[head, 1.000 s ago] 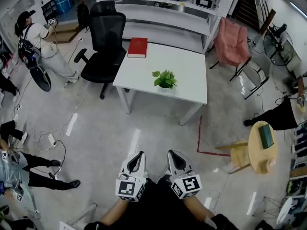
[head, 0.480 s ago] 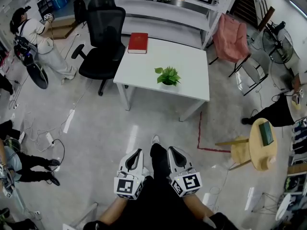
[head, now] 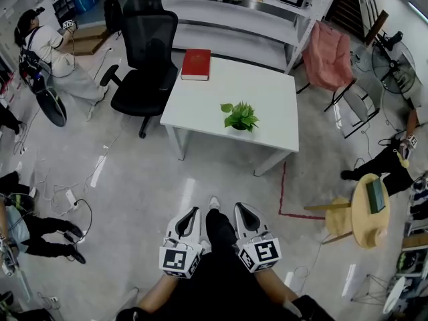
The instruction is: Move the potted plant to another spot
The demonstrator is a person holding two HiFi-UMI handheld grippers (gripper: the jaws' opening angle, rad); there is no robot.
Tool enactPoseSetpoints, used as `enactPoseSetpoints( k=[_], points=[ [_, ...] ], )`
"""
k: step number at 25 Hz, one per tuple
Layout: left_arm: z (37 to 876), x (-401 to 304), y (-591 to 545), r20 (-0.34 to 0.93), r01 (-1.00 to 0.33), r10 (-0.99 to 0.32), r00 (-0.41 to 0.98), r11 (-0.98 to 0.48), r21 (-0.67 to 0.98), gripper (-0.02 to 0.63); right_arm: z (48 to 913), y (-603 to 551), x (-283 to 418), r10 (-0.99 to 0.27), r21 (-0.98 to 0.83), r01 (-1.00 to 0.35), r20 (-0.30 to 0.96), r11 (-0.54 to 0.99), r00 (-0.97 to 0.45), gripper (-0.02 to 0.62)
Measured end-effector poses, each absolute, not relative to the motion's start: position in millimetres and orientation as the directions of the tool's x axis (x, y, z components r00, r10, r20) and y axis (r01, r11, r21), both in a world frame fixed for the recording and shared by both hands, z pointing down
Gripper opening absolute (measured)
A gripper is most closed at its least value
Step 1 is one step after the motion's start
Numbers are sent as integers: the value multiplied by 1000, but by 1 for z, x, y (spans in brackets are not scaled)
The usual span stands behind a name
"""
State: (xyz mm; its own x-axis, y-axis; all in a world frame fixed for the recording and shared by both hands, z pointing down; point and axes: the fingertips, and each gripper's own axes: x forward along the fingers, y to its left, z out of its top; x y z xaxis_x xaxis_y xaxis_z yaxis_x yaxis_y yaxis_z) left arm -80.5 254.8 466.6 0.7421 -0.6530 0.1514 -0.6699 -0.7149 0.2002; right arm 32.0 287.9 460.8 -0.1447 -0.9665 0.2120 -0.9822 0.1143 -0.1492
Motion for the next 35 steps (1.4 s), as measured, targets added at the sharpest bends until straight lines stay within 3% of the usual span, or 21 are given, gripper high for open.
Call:
enactPoseSetpoints(
  k=[21, 35],
  points=[
    [462, 19, 71, 216, -683, -648, 730, -704, 196, 18, 480, 98, 125, -941, -159, -978, 288, 136, -177, 12],
    [461, 66, 19, 220, -707, -673, 706, -686, 169, 19, 518, 45, 172, -909, -135, -977, 365, 165, -204, 14]
  ],
)
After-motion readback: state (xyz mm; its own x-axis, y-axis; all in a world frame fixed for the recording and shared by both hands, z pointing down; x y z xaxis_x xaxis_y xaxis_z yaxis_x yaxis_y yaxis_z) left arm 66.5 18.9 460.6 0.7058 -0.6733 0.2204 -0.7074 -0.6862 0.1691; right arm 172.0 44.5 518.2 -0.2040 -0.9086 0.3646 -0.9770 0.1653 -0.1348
